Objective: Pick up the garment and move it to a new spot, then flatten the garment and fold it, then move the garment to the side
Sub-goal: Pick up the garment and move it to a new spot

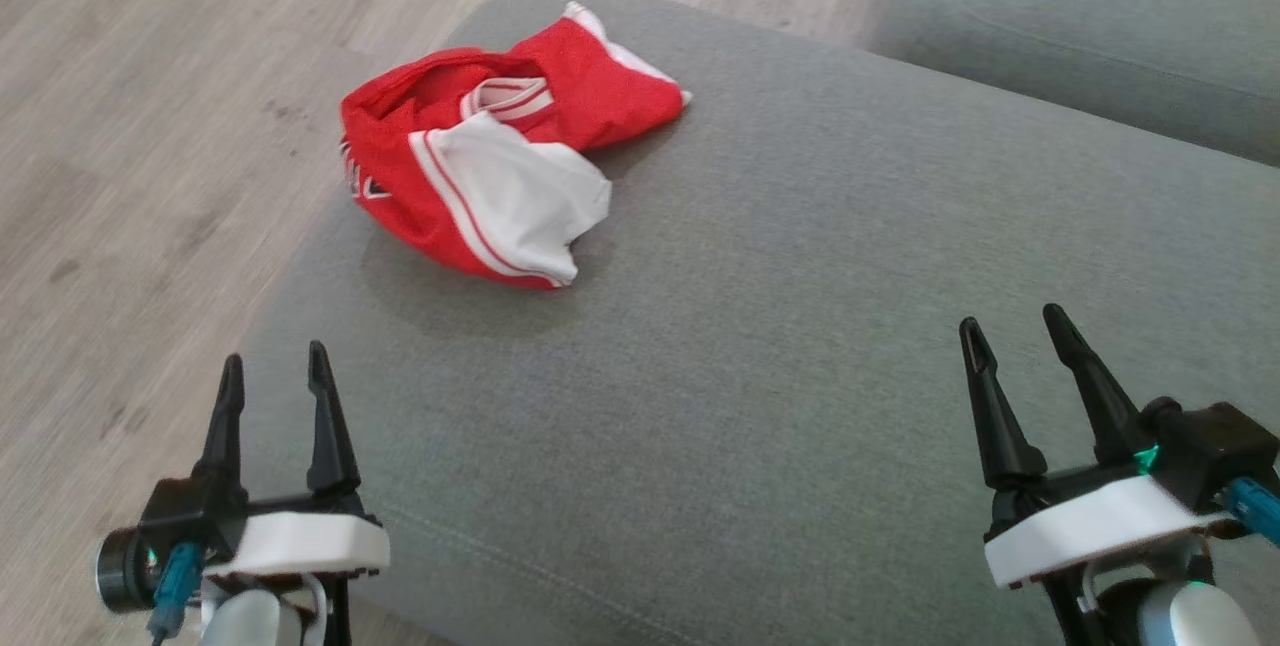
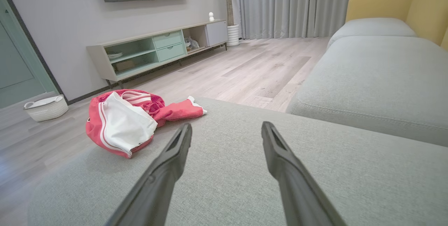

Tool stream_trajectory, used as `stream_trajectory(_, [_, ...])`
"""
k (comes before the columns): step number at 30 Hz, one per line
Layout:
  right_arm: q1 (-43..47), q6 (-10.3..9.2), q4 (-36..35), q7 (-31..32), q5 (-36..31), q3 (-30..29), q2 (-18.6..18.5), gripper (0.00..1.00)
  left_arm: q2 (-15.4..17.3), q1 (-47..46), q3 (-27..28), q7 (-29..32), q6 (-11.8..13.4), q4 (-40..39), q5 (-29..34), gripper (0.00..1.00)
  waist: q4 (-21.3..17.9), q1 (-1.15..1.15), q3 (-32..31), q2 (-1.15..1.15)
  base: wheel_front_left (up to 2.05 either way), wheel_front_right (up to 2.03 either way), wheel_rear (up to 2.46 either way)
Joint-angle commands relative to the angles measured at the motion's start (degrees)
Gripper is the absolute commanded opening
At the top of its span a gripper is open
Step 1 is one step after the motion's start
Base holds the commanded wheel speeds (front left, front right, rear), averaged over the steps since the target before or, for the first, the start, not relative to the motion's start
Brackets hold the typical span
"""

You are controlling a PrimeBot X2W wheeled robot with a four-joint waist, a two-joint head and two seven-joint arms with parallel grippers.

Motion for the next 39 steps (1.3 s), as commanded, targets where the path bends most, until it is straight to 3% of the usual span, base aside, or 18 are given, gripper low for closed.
stream_trajectory(1, [-2.51,-0.04,-2.56,0.23,-0.03,1.33,-0.91,1.0,0.25,-2.66,2.39,-0.65,-0.21,-2.75,0.32,1.0,1.42,0.0,0.58,0.0,0.0,0.0,0.0])
stream_trajectory(12, [-3.41,-0.04,-4.08,1.36,0.16,1.87,-2.44,1.0,-1.18,-3.27,3.99,-0.67,-1.43,-3.62,2.63,1.0,1.53,0.0,2.84,0.0,0.0,0.0,0.0])
stream_trajectory(19, [-5.57,-0.04,-7.51,3.77,-0.15,1.5,-5.33,1.0,-0.85,-11.85,2.19,-0.61,-2.84,0.93,4.55,1.0,-0.62,0.0,9.26,0.0,0.0,0.0,0.0])
stream_trajectory(24, [-7.51,-0.04,-10.69,6.14,0.08,0.34,-8.7,1.0,-0.13,-23.46,0.07,3.03,-5.29,8.61,4.88,1.0,-2.46,0.0,15.27,0.0,0.0,0.0,0.0])
stream_trajectory(26, [-8.46,-0.04,-12.28,7.22,0.49,-0.75,-10.6,1.0,-0.42,-30.36,-1.14,7.86,-6.95,15.36,4.21,1.0,-3.29,0.0,18.29,0.0,0.0,0.0,0.0])
stream_trajectory(33, [-8.62,-0.04,-14.49,8.96,1.43,-3.63,-13.23,1.0,-2.31,-42.67,-2.26,18.74,-8.65,32.03,0.94,1.0,-3.97,0.0,22.18,0.0,0.0,0.0,0.0])
stream_trajectory(37, [-8.66,-0.04,-14.96,9.33,1.75,-4.28,-13.8,1.0,-2.94,-46.22,-2.18,21.33,-9.06,38.6,-0.93,1.0,-4.23,0.0,22.53,0.0,0.0,0.0,0.0])
stream_trajectory(39, [-8.69,-0.04,-14.99,9.33,1.71,-4.69,-13.81,1.0,-3.1,-47.2,-2.31,19.83,-9.19,40.14,-1.24,0.0,-4.27,0.0,22.33,0.0,0.0,0.0,0.0])
